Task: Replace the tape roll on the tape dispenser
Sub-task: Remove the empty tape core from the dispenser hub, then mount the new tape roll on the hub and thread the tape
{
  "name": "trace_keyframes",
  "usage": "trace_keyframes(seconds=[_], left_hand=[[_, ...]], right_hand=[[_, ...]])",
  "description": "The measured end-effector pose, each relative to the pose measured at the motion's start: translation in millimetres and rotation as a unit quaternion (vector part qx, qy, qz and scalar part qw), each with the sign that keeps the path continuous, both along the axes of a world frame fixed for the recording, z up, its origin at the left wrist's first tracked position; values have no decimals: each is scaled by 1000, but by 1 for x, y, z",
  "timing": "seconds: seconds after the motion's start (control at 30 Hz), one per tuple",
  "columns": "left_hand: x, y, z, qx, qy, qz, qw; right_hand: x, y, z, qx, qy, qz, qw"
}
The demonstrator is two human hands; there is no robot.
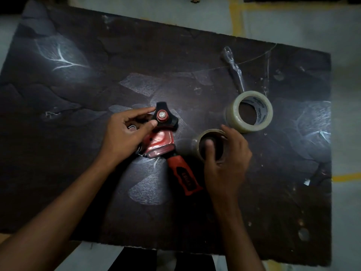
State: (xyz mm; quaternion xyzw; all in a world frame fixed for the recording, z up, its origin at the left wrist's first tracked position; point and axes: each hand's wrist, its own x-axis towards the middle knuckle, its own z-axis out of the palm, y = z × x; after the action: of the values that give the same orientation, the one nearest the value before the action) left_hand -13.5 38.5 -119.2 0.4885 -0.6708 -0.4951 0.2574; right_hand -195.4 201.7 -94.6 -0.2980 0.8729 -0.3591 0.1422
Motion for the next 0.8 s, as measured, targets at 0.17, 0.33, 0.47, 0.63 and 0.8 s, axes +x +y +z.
trace_keyframes(seconds=[0.17,0.33,0.47,0.63,0.8], left_hand=[[0,-2,3,-3,-3,-6,1000],[-1,-2,1,-11,-11,-6,1000],[-2,-2,1,-11,2,-7,1000],[-2,-2,0,-9,-2,-12,1000],[-3,-3,0,-9,-5,-10,1000]], right_hand=[[3,1,1,94,86,138,982],[-16,36,5,114,100,71,986],[-23,46,9,124,122,54,983],[-41,29,20,47,94,10,994],[-67,-3,23,56,64,25,996]])
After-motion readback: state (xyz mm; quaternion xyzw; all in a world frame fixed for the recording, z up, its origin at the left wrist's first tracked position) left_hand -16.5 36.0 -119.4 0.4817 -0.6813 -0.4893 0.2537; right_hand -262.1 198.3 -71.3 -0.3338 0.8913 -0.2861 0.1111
